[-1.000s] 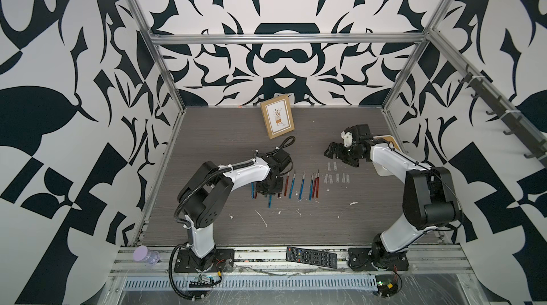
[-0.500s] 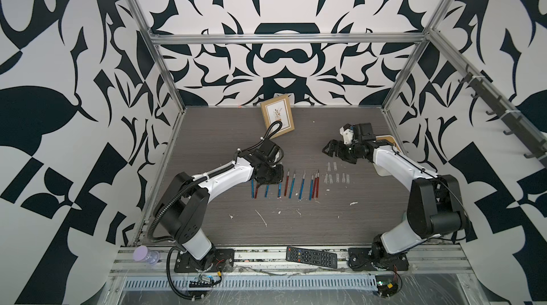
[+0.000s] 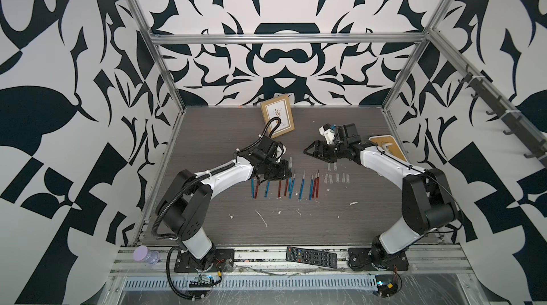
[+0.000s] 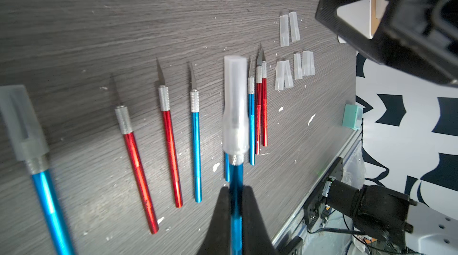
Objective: Remove protective caps from carving knives
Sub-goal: Pick up the carving knife from the center of the board.
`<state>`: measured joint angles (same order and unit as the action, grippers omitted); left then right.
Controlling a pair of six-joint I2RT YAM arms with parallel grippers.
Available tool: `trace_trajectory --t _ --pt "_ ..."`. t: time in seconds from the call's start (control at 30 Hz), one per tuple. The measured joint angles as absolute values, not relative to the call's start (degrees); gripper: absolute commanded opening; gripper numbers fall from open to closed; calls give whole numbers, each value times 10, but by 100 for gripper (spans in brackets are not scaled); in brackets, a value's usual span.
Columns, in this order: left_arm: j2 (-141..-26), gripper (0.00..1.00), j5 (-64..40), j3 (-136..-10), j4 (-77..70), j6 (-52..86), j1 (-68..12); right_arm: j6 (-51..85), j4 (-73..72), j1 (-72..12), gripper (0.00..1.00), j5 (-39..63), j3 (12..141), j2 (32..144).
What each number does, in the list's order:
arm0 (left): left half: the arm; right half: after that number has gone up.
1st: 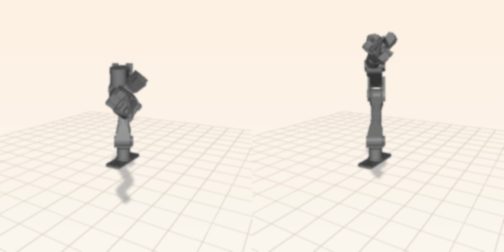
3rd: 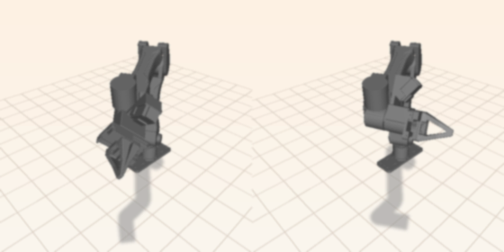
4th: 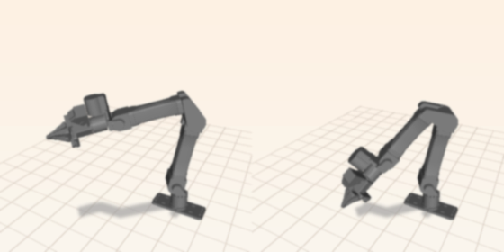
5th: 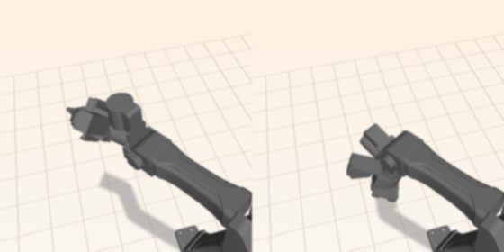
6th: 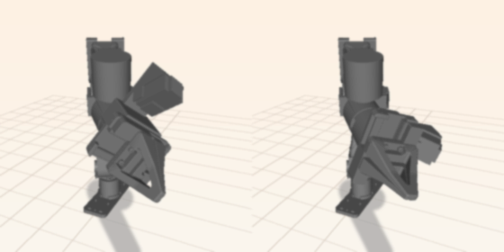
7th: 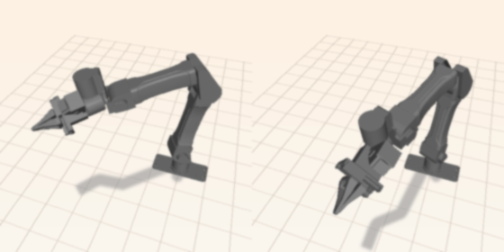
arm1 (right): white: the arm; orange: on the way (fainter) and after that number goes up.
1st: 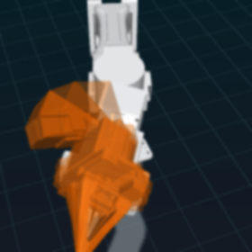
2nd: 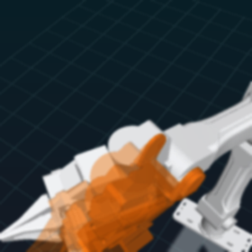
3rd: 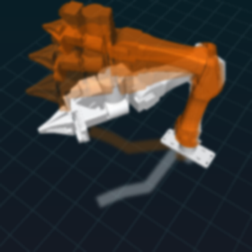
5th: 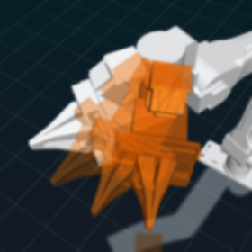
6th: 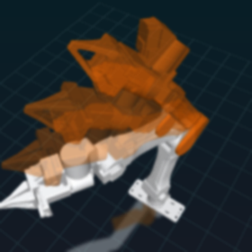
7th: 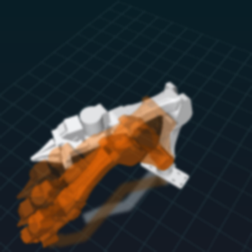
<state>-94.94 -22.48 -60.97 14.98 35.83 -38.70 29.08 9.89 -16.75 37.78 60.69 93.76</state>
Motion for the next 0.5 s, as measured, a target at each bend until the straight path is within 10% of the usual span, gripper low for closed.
trace_trajectory --t 0.5 --pt "-962 0 -232 -620 144 360 -387 356 -2 -211 57 462 591 980"
